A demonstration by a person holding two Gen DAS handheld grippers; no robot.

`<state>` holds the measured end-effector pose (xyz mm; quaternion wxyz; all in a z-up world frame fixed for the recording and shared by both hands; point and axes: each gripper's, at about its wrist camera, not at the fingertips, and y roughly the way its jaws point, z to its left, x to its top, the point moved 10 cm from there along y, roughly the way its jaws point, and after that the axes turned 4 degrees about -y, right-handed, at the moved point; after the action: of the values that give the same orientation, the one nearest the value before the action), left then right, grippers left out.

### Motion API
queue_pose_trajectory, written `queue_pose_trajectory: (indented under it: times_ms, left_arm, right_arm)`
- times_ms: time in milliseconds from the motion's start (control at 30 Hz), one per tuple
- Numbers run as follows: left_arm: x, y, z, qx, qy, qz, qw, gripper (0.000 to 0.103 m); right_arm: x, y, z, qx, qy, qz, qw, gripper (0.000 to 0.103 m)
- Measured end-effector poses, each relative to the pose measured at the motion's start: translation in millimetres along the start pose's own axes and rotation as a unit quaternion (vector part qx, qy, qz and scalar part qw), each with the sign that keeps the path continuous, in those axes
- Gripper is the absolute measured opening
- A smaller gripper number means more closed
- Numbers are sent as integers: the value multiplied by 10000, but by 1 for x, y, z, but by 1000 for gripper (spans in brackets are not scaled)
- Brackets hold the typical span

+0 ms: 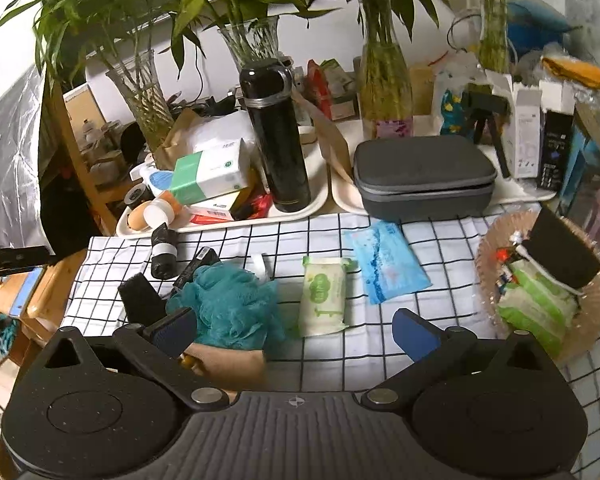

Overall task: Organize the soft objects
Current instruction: 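Close the left gripper on the black-and-white taped roll while the right tool approaches the blue wipes pack, then close the right gripper on the blue wipes pack while the left gripper lifts the roll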

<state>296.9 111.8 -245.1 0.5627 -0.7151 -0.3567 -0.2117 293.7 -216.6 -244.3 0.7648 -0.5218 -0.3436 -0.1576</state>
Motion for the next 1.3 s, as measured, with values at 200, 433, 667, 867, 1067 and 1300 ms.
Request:
queue_pose_trajectory:
  times_ms: [200,433,667,867,1067,1300]
  left_arm:
    - [10,46,11,61,12,25,10000,103]
    - [4,104,16,-18,-130,338,9993,87]
    - [-5,148,22,-70,-400,708,9967,76]
    - [-17,174,31,-142,-761,1019,9918,61]
    - [-19,179,27,-36,-676,1071,9919,44]
    - [-10,141,30,108,-613,647,9960,43]
  right_arm:
    - [-4,14,-6,144,84,-1,9999,103]
    - [0,25,-23,-130,-124,-11,9998,103]
    - [1,33,-41,-6,220,-77,9997,103]
    - [-1,36,-40,-106,161,-83,9998,103]
    - [-2,39,-45,-286,74,-92,9995,103]
    - [-2,42,-58,-413,258,-116,9987,103]
